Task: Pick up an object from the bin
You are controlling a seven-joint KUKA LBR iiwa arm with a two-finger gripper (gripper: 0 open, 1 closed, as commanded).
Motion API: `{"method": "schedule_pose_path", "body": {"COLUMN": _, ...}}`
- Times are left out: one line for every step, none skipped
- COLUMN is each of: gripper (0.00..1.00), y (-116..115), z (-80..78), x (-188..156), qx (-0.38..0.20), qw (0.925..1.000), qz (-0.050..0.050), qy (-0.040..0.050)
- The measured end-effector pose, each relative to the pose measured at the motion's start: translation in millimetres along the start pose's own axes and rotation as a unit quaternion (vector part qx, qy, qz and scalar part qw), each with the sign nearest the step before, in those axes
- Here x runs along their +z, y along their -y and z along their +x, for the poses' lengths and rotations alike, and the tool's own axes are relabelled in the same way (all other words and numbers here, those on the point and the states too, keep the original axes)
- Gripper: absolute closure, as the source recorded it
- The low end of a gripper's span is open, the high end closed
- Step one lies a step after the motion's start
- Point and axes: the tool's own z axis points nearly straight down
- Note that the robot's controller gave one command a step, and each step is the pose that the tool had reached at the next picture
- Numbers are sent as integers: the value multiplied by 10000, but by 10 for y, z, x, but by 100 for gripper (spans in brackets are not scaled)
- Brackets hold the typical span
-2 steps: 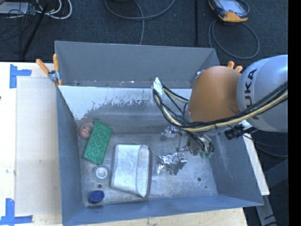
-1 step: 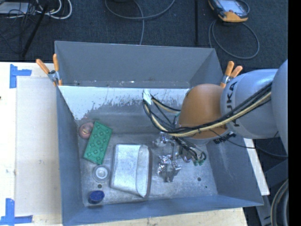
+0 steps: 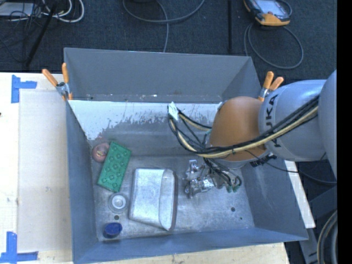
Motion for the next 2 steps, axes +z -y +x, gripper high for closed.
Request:
{"method": "schedule_pose_path", "body": {"gripper": 100, "y": 63, "z": -424, "x": -1551, "qx": 125, "qw": 9999, "qz": 12, "qy": 13}}
{"method": "schedule_pose_path", "body": {"gripper": 100, "y": -351, "z": -229, "x": -378, "qx": 382, "qw": 9992, "qz": -12, "qy": -88}}
